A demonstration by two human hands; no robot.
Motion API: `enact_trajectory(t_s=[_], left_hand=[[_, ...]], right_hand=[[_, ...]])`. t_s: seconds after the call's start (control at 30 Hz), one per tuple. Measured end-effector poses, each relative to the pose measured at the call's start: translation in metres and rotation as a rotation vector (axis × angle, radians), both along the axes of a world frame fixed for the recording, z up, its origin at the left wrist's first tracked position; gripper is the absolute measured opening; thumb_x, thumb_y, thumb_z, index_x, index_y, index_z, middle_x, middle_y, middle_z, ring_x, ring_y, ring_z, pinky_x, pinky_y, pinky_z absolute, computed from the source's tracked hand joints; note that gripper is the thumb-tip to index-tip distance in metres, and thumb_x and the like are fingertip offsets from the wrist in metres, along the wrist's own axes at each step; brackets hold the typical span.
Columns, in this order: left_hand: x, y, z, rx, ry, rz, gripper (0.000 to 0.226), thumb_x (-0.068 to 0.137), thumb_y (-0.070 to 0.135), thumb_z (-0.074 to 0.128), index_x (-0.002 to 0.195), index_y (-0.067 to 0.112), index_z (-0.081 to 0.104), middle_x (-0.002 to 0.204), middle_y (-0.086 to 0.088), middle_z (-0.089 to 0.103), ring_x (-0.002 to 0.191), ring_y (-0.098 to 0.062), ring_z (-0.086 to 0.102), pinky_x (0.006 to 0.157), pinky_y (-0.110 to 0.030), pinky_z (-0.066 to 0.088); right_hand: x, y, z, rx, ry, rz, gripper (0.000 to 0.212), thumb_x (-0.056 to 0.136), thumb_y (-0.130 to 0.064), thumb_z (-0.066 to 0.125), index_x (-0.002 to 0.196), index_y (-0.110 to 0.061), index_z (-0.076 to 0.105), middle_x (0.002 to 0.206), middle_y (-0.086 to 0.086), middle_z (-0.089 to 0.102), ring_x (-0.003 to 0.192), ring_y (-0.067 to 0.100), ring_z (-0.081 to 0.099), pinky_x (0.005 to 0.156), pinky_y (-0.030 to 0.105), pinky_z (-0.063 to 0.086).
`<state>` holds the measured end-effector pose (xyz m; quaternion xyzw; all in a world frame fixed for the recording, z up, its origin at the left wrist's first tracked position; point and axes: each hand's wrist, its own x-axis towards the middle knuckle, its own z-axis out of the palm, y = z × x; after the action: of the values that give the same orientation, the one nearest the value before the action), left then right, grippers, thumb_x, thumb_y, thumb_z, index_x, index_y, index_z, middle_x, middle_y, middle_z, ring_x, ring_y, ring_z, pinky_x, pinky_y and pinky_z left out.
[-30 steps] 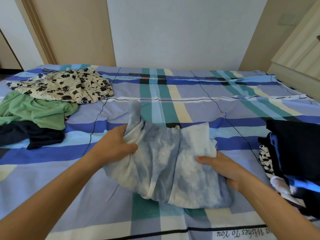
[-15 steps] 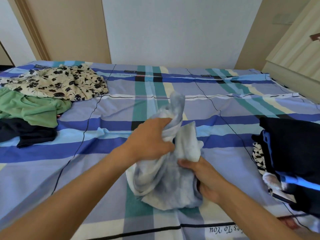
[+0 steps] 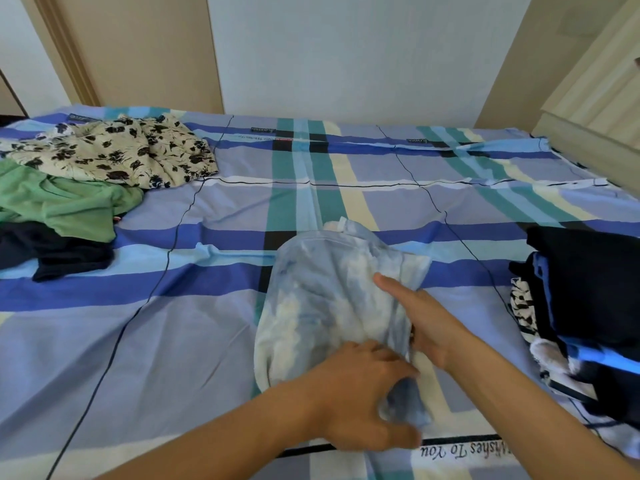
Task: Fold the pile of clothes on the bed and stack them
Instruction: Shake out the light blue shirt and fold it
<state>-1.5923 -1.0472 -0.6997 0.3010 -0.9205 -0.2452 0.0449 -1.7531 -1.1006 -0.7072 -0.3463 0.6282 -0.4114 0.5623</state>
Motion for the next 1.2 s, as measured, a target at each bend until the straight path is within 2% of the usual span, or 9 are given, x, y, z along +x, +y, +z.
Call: enact_trajectory(t_s=[0.17,0.27,0.33,0.4,0.57,0.73,0.87,1.03,1.2], left_hand=[[-0.002,0.003,0.024,0.223,0.248,-0.052,0.037,0.092,0.034,0.069,0.125,0.018,0.064,0.105,-0.003,0.069,0.093,-0.017,0.063,0.085,-0.041,0.052],[0.012,-0.014,0.039,0.054,0.585,0.308,0.029,0.092,0.033,0.059,0.117,0.019,0.066,0.113,0.004,0.067,0.107,-0.013,0.060,0.097,-0.040,0.047],[0.032,-0.032,0.031,-0.186,0.325,0.675,0.061,0.086,0.063,0.043,0.137,0.029,0.048,0.142,0.001,0.048,0.132,-0.020,0.044,0.110,-0.043,0.037],[0.053,-0.041,0.012,-0.010,0.003,0.832,0.093,0.078,0.082,0.039,0.154,0.035,0.015,0.163,-0.003,0.018,0.147,-0.030,0.026,0.116,-0.049,0.029],[0.063,-0.045,-0.010,0.258,0.243,0.728,0.125,0.063,0.077,0.073,0.158,0.038,0.001,0.160,0.005,0.024,0.143,-0.018,0.035,0.115,-0.032,0.032],[0.053,-0.043,-0.012,0.146,0.243,0.510,0.131,0.061,0.058,0.086,0.156,0.046,-0.005,0.159,0.012,0.023,0.142,-0.015,0.036,0.116,-0.034,0.034],[0.049,-0.038,-0.010,0.069,0.185,0.353,0.135,0.061,0.053,0.088,0.155,0.046,-0.008,0.160,0.015,0.019,0.142,-0.012,0.035,0.116,-0.031,0.033],[0.059,-0.035,-0.006,0.240,0.267,0.340,0.137,0.063,0.043,0.093,0.157,0.040,-0.006,0.162,0.023,0.012,0.145,0.007,0.019,0.113,-0.007,0.018],[0.071,-0.037,0.009,0.495,0.145,0.607,0.104,0.057,0.048,0.094,0.144,0.037,0.039,0.130,0.024,0.056,0.113,0.000,0.058,0.101,-0.021,0.044]], right_hand=[[0.010,0.016,-0.015,-0.036,0.159,0.046,0.100,0.048,-0.041,0.097,0.133,-0.006,0.056,0.117,0.008,0.071,0.103,0.021,0.071,0.091,0.039,0.059],[0.009,0.025,-0.019,0.054,0.267,0.140,0.050,0.077,-0.008,0.082,0.120,0.005,0.061,0.100,0.013,0.072,0.101,0.022,0.072,0.069,0.018,0.058],[0.000,0.000,-0.013,0.011,0.047,0.114,0.069,0.063,-0.013,0.091,0.125,-0.005,0.062,0.101,0.008,0.076,0.097,0.022,0.074,0.079,0.031,0.061],[-0.014,0.007,0.006,0.021,-0.003,0.239,0.077,0.057,-0.016,0.093,0.128,-0.013,0.063,0.110,0.006,0.076,0.103,0.025,0.072,0.093,0.043,0.057],[-0.033,0.015,0.031,-0.004,0.244,0.429,0.058,0.076,-0.027,0.084,0.127,-0.029,0.057,0.108,-0.004,0.076,0.097,0.018,0.074,0.084,0.041,0.060],[-0.060,0.001,0.042,-0.204,0.516,0.071,0.119,0.064,-0.052,0.085,0.156,-0.038,0.011,0.150,-0.004,0.040,0.135,0.013,0.043,0.098,0.033,0.042],[-0.058,-0.011,0.035,-0.280,0.550,0.378,0.128,0.058,-0.053,0.089,0.152,-0.056,0.002,0.154,-0.028,0.020,0.138,0.001,0.032,0.101,0.027,0.042],[-0.050,-0.013,0.023,-0.143,0.498,0.652,0.088,0.069,-0.023,0.091,0.138,-0.044,0.040,0.129,-0.023,0.060,0.123,0.001,0.057,0.099,0.025,0.050],[-0.057,-0.012,0.021,0.069,0.361,0.604,0.059,0.070,-0.012,0.088,0.122,-0.019,0.060,0.106,-0.001,0.077,0.100,0.019,0.073,0.092,0.037,0.056]])
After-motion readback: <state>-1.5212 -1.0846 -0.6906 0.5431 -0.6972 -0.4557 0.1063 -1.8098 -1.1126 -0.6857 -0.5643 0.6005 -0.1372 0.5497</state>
